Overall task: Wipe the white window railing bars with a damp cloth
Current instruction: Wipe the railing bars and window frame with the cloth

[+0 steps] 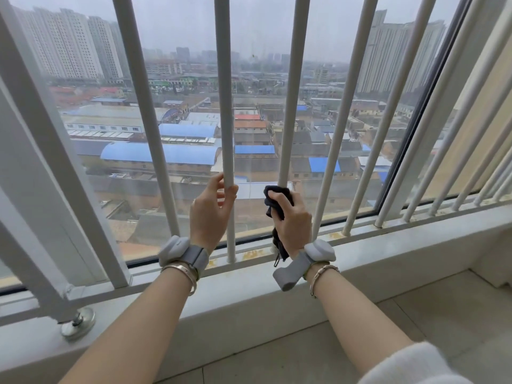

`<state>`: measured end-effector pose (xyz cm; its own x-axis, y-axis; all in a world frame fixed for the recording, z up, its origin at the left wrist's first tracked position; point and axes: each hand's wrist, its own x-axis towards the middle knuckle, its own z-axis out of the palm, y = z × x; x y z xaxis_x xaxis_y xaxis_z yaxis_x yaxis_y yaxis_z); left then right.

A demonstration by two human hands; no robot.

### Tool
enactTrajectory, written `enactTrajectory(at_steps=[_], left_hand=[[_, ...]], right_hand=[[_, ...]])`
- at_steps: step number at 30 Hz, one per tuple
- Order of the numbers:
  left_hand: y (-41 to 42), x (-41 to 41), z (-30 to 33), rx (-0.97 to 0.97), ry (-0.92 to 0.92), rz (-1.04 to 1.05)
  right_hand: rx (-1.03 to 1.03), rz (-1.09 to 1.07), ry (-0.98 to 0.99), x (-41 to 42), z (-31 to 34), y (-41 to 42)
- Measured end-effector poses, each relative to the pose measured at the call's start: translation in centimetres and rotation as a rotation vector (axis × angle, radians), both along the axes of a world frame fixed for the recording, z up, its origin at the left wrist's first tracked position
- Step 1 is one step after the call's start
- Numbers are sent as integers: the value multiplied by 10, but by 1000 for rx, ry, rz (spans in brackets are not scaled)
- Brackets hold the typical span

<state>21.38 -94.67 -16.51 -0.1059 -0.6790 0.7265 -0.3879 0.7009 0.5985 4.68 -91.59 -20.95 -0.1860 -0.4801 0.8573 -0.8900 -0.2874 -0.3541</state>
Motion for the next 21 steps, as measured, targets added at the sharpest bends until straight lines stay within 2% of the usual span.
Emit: enactTrajectory(at_steps=[10, 13, 17, 21], left_hand=[[7, 8, -30, 5, -22, -51], [12, 18, -33, -22, -69, -100], [20, 49, -41, -54, -108, -65], [29, 85, -57, -77, -26, 69]], right_hand=[[302, -75, 109, 0, -81, 20], [389, -90, 92, 7, -80, 32], [256, -84, 88, 13, -56, 40], [129, -29, 72, 29, -40, 34]])
